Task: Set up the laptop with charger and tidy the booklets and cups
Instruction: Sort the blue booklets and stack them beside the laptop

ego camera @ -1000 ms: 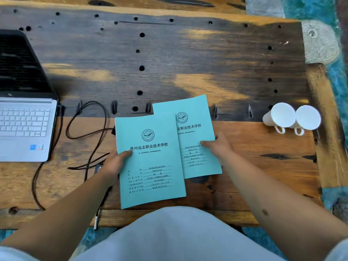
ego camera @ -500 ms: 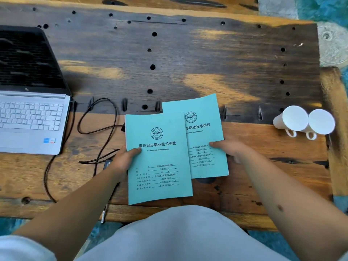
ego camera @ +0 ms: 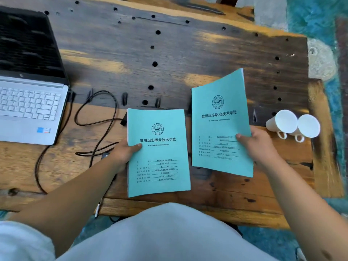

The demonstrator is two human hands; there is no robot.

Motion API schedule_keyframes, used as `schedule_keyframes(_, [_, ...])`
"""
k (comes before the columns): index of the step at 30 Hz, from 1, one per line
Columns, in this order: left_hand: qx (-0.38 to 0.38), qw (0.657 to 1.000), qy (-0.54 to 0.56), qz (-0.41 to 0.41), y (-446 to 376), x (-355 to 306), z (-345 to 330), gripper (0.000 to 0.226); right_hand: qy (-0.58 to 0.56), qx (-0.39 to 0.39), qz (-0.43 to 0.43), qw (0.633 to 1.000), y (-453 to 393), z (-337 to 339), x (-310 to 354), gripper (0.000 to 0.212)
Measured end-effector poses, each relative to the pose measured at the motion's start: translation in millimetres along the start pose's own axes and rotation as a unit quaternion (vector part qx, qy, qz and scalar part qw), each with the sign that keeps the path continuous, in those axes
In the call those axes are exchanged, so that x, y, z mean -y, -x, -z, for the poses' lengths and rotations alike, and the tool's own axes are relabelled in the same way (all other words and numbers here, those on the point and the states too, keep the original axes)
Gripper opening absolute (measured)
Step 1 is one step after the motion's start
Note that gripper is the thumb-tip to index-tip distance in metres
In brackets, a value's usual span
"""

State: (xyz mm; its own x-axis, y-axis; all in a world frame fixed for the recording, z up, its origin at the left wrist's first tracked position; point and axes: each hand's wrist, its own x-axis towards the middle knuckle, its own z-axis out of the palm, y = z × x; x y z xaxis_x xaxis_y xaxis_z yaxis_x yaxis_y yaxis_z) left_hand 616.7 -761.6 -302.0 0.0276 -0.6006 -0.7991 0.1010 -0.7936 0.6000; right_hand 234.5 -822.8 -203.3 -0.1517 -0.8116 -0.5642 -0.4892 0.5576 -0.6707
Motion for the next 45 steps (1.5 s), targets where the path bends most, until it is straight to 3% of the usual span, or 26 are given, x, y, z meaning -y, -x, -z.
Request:
schedule_keyframes(3, [-0.006,1.0,0.009,-0.001,1,1,-1,0.018,-0.121,-0.004,-0.005,0.993,16,18,1,0.016])
schedule_keyframes(7, [0.001,1.0,0.023,0.001,1,2,3,0.022,-0.212,0.064,-0.038,0.974,23,-11,1,0.022])
schedule_keyframes(13, [0.01,0.989,0.125,0.075,-2,2,7,0.043,-0.195,0.153,-0.086,0.965,25,-117,-18,0.023])
schedule_keyframes(17, [0.039,0.987,0.148,0.052,1,3,10,0.033,-0.152,0.185,-0.114,0.964,19,-159,-34,0.023])
schedule_keyframes(20, [0.035,0.994,0.098,0.022,-3,7,11,0.037,-0.091,0.196,-0.093,0.972,13,-171,-37,0.024])
schedule_keyframes(22, [0.015,0.996,0.083,0.016,-4,8,8,0.036,0.039,0.183,-0.054,0.981,8,-176,-36,0.023])
schedule_keyframes(24, [0.004,0.996,0.088,0.01,1,5,5,0.037,0.245,0.147,-0.019,0.958,4,-175,-33,0.037])
schedule_keyframes(26, [0.024,0.996,0.091,-0.006,12,2,5,0.039,0.333,0.085,-0.022,0.939,0,-168,-32,0.059])
schedule_keyframes(28, [0.063,0.993,0.094,-0.032,26,-2,7,0.044,0.271,0.054,-0.026,0.961,-6,-159,-32,0.085])
schedule_keyframes(30, [0.115,0.987,0.097,-0.057,39,-8,12,0.05,0.076,0.146,-0.052,0.985,-11,-148,-26,0.1])
schedule_keyframes(31, [0.145,0.983,0.093,-0.066,45,-12,14,0.051,-0.027,0.213,-0.061,0.975,-12,-143,-21,0.097])
schedule_keyframes(33, [0.197,0.974,0.073,-0.086,53,-21,20,0.048,-0.113,0.291,-0.037,0.949,-10,-130,-10,0.074])
schedule_keyframes(36, [0.168,0.976,0.035,-0.134,60,-34,26,0.046,-0.09,0.22,0.039,0.971,9,-115,8,0.038])
schedule_keyframes(40, [0.091,0.975,-0.037,-0.198,64,-50,31,0.04,-0.093,0.088,0.114,0.985,40,-119,18,0.037])
schedule_keyframes(45, [0.075,0.962,-0.085,-0.249,50,-55,34,0.039,-0.067,0.036,0.158,0.985,44,-136,20,0.038])
